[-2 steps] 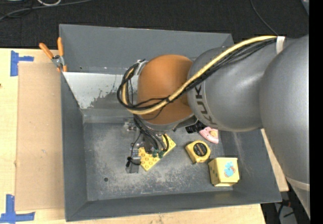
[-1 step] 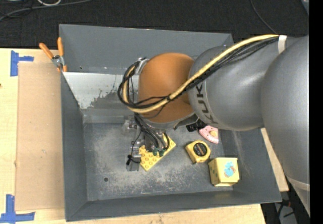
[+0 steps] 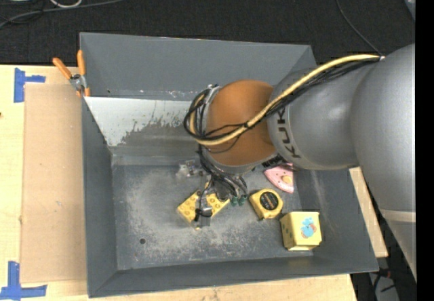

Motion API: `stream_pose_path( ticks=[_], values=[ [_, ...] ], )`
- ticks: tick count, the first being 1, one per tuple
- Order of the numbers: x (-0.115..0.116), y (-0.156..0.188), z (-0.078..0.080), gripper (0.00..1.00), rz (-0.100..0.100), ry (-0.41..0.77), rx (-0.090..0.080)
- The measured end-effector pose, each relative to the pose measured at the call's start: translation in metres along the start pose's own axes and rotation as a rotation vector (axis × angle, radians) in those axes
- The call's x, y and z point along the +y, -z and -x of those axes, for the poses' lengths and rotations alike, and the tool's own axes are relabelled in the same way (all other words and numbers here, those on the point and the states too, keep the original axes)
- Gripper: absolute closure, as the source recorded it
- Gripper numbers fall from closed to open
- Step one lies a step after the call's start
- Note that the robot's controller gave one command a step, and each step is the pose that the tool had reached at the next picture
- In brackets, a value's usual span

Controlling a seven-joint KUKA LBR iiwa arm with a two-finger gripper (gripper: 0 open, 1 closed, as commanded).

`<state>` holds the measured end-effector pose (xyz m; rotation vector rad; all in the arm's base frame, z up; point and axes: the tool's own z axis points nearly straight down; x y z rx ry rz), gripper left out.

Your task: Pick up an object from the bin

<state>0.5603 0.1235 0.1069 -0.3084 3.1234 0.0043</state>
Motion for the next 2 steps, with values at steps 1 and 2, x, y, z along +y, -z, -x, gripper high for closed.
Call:
stream_pose_path(
  ticks=[1,2],
  values=[
    [-0.026,0.009,-0.002,0.0,0.0,0.03,0.004],
    [-0.064,-0.004,-0.002,0.0,-0.001,0.263,0.009]
  ],
)
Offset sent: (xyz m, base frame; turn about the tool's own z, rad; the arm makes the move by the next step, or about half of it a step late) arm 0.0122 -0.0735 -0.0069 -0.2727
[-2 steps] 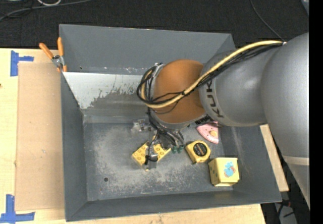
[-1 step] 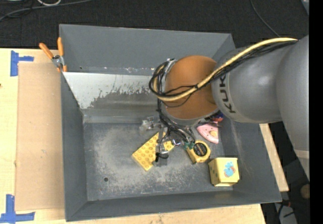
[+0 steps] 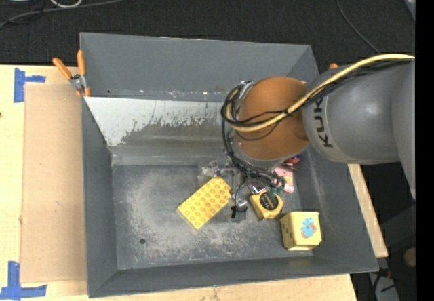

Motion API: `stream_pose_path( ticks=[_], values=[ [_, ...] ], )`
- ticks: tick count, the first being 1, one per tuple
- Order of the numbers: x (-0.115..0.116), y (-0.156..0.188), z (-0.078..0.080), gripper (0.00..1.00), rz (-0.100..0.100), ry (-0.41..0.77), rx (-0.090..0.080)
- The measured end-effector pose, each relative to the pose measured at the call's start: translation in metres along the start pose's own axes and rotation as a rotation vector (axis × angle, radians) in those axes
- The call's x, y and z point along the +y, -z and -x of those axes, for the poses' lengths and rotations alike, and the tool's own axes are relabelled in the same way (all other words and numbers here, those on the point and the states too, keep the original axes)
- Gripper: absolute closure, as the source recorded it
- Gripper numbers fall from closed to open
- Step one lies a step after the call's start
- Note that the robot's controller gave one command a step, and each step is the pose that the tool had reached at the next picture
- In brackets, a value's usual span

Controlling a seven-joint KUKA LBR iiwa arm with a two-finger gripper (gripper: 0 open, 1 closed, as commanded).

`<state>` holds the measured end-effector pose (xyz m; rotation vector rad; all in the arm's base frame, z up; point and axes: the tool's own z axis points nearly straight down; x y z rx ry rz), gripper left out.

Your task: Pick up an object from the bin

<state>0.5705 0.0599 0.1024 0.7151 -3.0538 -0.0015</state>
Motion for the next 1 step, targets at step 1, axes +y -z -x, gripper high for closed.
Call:
stream_pose_path(
  ticks=[1],
  values=[
    [-0.0103,-0.0339,0.0075,0.0,0.002,0.001,-0.006]
  ],
)
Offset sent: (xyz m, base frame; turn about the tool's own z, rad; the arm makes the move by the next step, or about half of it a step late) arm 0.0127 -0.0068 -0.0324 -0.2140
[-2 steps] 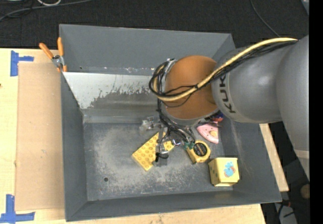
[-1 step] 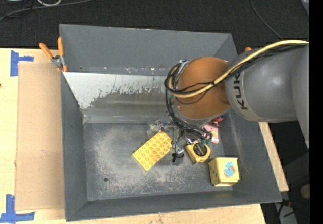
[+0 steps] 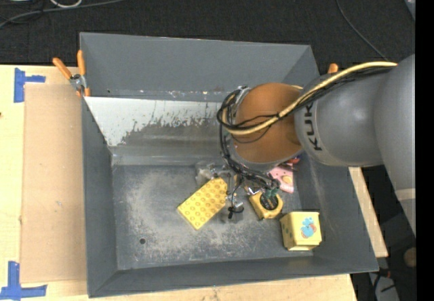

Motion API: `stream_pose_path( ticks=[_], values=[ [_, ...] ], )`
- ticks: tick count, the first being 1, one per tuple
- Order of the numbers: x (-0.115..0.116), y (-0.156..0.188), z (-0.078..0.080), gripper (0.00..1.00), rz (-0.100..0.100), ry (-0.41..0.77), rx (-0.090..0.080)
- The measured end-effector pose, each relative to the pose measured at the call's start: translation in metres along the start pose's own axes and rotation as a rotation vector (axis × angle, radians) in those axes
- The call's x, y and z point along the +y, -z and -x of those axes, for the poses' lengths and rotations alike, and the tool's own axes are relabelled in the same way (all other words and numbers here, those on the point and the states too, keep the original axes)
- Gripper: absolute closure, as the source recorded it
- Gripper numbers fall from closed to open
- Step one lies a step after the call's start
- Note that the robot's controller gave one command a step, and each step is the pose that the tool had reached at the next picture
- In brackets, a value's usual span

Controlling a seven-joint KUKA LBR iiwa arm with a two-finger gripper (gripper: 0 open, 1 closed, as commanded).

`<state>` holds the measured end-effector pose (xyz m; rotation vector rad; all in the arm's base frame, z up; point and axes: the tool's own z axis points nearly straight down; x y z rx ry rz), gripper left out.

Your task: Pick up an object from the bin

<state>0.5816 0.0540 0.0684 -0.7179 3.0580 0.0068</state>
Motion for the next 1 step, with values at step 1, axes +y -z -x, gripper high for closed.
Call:
stream_pose_path(
  ticks=[1],
  values=[
    [-0.0008,0.0033,0.0033,1.0,-0.004,0.208,-0.002]
  ],
)
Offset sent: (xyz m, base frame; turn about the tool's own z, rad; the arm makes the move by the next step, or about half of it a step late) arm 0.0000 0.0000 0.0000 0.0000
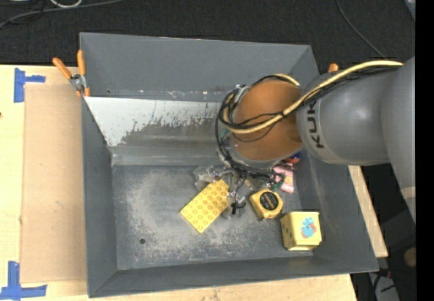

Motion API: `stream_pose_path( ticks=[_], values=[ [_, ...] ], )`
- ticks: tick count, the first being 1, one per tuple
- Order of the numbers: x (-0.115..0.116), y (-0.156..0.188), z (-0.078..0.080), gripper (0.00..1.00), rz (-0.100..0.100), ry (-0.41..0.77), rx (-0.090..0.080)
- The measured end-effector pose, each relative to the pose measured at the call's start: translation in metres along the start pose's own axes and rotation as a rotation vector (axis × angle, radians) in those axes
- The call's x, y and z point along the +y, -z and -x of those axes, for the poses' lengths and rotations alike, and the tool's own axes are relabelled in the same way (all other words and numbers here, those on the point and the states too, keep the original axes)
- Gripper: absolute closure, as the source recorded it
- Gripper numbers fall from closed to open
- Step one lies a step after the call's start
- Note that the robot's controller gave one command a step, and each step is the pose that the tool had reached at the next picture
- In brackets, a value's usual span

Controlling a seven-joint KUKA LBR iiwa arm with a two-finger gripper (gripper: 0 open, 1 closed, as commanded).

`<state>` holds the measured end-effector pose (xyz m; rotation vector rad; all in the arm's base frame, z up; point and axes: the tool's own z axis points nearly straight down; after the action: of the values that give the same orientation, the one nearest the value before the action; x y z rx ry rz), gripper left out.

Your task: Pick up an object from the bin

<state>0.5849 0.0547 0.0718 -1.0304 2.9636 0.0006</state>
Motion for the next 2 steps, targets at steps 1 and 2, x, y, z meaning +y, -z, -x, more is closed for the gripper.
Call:
stream_pose_path(
  ticks=[1,2],
  values=[
    [0.0,0.0,0.0,1.0,0.0,-0.001,0.0],
    [0.001,0.017,-0.001,1.0,0.003,-0.003,0.005]
  ],
)
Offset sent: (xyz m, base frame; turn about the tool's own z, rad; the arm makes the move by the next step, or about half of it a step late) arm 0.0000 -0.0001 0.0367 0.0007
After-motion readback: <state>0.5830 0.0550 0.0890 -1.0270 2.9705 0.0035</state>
